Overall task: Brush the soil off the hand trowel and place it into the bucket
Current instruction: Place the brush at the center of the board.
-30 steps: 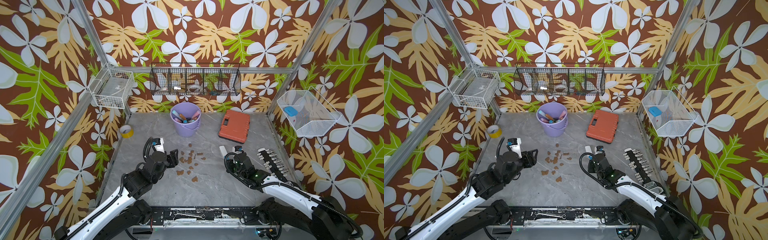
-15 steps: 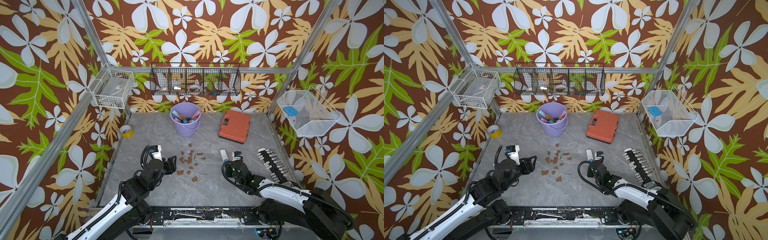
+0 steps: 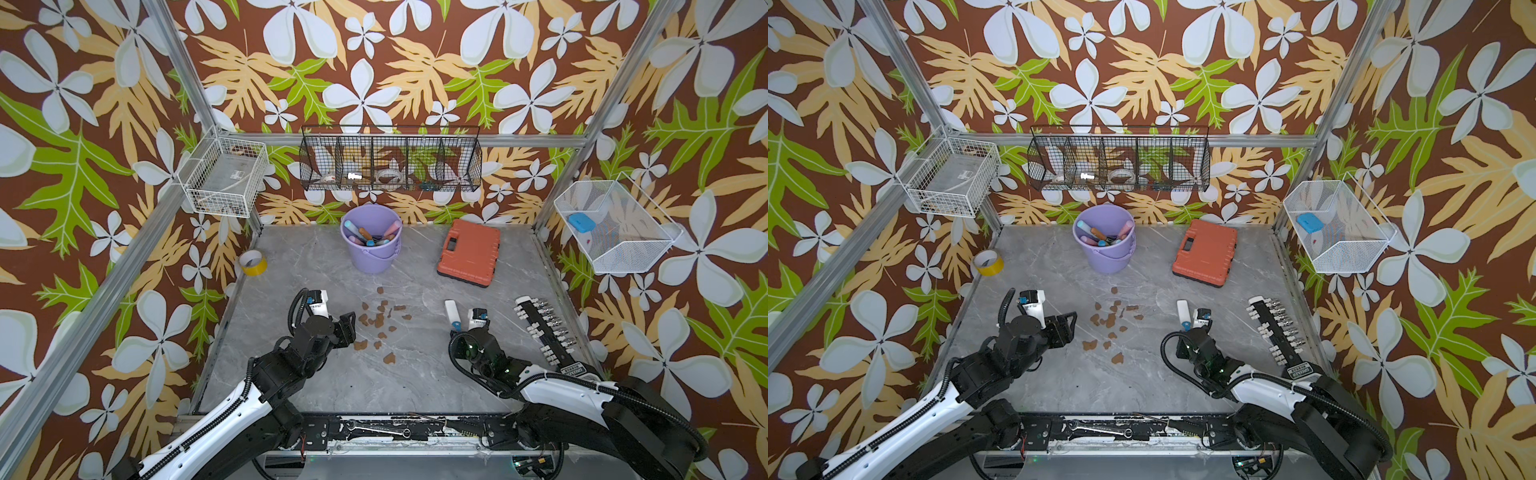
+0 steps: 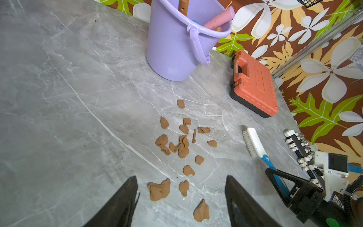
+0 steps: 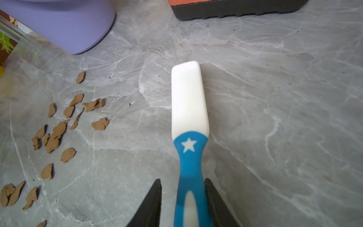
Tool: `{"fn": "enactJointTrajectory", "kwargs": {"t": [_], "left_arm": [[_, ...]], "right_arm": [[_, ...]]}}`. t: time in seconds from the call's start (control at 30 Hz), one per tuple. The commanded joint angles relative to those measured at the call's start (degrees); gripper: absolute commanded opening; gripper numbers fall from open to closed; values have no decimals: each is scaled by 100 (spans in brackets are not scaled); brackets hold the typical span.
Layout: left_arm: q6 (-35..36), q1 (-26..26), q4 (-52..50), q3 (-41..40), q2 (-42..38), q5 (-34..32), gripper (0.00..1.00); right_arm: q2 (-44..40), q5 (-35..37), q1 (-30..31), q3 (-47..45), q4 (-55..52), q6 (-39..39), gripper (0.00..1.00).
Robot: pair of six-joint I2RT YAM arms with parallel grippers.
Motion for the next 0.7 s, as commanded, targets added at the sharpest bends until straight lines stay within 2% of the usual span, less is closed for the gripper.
{"fn": "enactJointTrajectory", "kwargs": {"t": [0.0,0.23,0.43,0.67], "left_arm": [[153,-3,103,88,99,-241,73],[251,3,291,171,331,-395,74],[335,1,382,221,440,-446,75],[395,5,363,302,506,-468,76]], "right_arm": [[-3,125,13,48,152,0,46],[-296,-25,14,225,-262,21,59],[-620,-61,14,494,-927,47,64],[-579,-116,13,498,-1088,339,65]]}}
